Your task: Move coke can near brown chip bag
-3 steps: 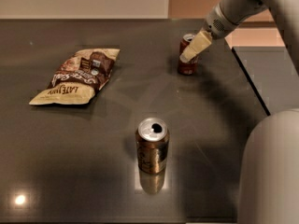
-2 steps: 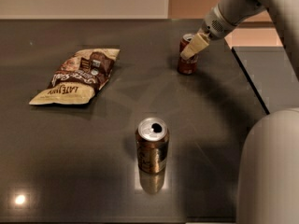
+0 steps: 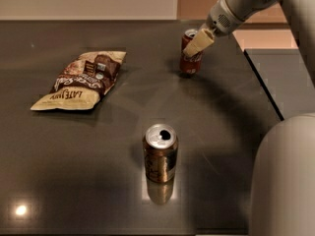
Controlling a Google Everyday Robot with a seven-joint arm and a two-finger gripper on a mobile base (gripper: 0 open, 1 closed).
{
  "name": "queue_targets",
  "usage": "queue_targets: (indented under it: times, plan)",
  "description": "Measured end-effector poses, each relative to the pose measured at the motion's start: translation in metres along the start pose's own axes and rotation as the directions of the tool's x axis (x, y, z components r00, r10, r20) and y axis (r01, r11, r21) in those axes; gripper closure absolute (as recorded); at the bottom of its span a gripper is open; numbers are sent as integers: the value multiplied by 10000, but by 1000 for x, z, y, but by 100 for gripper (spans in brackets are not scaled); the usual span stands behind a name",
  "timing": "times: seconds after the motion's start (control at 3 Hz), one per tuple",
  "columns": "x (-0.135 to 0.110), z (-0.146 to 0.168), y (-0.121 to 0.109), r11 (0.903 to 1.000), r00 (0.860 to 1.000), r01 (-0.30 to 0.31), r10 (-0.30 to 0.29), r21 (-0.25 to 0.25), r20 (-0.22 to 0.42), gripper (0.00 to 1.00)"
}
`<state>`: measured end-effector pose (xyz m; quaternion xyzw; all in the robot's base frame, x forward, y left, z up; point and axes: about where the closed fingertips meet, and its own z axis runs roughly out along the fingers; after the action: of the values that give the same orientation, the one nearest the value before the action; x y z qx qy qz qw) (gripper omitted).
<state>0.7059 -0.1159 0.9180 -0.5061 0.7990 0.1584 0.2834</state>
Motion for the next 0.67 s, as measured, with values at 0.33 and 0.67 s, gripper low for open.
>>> queue_targets:
  times: [0.33, 0.67]
  plan:
    - [-30, -2, 33, 9944, 9953, 933, -918, -491, 305, 100]
    - [-55, 8, 70, 9767, 9813, 1919, -1895, -966, 334, 100]
